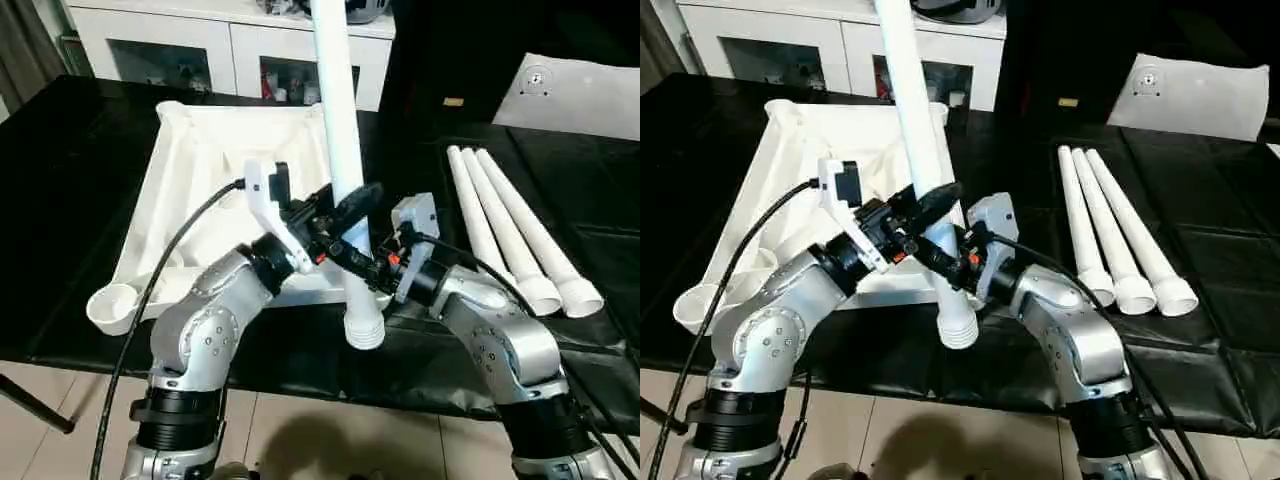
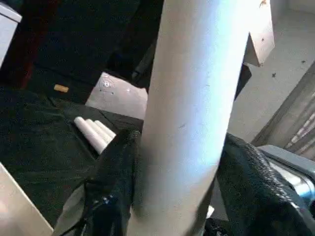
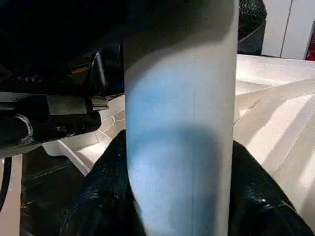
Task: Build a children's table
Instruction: Pick table leg
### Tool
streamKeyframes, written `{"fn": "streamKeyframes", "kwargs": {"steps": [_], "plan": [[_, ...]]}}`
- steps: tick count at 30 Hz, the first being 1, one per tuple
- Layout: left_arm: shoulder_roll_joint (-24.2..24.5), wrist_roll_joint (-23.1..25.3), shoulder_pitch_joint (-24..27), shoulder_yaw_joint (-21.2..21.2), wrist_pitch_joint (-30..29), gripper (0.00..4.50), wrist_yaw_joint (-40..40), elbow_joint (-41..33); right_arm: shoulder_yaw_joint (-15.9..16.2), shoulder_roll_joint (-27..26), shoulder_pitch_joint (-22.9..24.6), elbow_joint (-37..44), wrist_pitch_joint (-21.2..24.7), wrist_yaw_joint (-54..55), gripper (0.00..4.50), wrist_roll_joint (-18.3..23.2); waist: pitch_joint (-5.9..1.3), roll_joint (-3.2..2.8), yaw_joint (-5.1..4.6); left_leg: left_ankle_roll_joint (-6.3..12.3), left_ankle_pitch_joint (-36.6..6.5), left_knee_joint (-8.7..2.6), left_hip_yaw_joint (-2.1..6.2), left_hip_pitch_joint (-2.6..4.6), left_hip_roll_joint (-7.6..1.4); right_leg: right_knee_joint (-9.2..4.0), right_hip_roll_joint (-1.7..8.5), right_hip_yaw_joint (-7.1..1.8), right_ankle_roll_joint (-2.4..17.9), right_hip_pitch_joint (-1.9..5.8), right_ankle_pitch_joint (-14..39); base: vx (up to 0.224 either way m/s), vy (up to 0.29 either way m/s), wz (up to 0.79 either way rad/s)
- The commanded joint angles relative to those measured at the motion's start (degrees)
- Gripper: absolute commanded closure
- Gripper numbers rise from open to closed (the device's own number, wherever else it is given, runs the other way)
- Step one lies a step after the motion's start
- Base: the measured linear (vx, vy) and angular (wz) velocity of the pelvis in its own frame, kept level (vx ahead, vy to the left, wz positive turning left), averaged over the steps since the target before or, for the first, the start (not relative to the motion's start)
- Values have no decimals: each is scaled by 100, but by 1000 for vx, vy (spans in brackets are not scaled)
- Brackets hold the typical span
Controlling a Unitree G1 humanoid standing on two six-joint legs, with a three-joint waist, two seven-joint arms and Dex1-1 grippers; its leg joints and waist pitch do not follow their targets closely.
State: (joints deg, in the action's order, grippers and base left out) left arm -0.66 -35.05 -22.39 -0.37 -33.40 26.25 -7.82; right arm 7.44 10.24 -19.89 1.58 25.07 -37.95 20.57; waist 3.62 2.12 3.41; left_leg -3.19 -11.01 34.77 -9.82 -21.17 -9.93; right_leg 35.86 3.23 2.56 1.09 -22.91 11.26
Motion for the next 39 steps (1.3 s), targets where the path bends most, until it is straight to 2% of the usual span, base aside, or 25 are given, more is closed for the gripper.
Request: {"fn": "streamKeyframes", "kwargs": {"steps": [1, 6, 18, 21, 23, 28, 29, 31, 34, 36, 38, 39], "plan": [[-17, 50, -29, -60, 39, 225, -26, -19, 10, 23, -119, -40, -64, 35, 275, -50, -389, 27, 7, 126, -678, -380, 76, 16, -271, -452, 414, -278, 845, 325, 920, 0, 0, 0], [-29, 16, -46, -11, 29, 260, -59, 15, 18, 29, -140, -67, -102, 33, 275, -89, -385, 13, 4, 120, -703, -384, 78, 18, -272, -456, 412, -276, 845, 323, 971, 0, 0, 0], [-34, -24, -84, 70, 53, 270, -92, 101, 42, 28, -209, -147, -149, 177, 275, -265, -387, 15, 3, 122, -695, -381, 77, 23, -273, -450, 416, -278, 875, 324, 939, 0, 0, 0], [-41, -32, -141, 132, 61, 270, -122, 141, -19, 21, -220, -119, -24, 119, 275, -127, -387, 11, 5, 123, -695, -377, 74, 25, -270, -455, 414, -280, 863, 320, 952, 0, 0, 0], [-21, -27, -201, 178, 82, 270, -129, 185, -61, 53, -217, -53, 80, 13, 219, 8, -393, 28, 1, 140, -653, -377, 75, 24, -269, -444, 406, -279, 871, 326, 855, 0, 0, 0], [156, -103, -425, 350, 72, 272, -4, 349, -152, 320, -192, 153, 318, -385, 194, 303, -391, 29, 18, 184, -633, -371, 74, 21, -262, -438, 412, -274, 884, 342, 819, 0, 0, 0], [224, -150, -481, 391, 37, 273, 74, 394, -172, 425, -185, 204, 405, -529, 161, 400, -396, 22, 27, 200, -617, -366, 75, 31, -257, -434, 409, -275, 875, 344, 826, 0, 0, 0], [352, -286, -579, 464, -88, 273, 254, 470, -196, 656, -173, 262, 617, -789, 161, 555, -404, 19, 29, 229, -545, -356, 72, 30, -263, -425, 410, -275, 911, 344, 729, 0, 0, 0], [507, -510, -661, 499, -316, 275, 545, 501, -184, 963, -156, 257, 788, -1074, 118, 607, -411, 18, 28, 253, -471, -343, 70, 23, -238, -402, 397, -265, 971, 355, 640, 0, 0, 0], [622, -788, -710, 496, -562, 275, 852, 459, -150, 1201, -172, 200, 915, -1292, 118, 596, -403, 10, 40, 270, -466, -343, 62, 29, -259, -406, 409, -270, 1071, 341, 652, 0, 0, 0], [643, -861, -720, 489, -620, 275, 930, 439, -139, 1264, -175, 192, 962, -1358, 116, 618, -410, 19, 39, 271, -496, -338, 61, 30, -251, -411, 411, -267, 1086, 352, 704, 0, 0, 0], [697, -1067, -727, 445, -766, 275, 1150, 353, -90, 1375, -166, 188, 938, -1526, 116, 643, -407, 19, 42, 273, -519, -338, 62, 31, -263, -415, 418, -269, 1097, 345, 728, 0, 0, 0]]}}
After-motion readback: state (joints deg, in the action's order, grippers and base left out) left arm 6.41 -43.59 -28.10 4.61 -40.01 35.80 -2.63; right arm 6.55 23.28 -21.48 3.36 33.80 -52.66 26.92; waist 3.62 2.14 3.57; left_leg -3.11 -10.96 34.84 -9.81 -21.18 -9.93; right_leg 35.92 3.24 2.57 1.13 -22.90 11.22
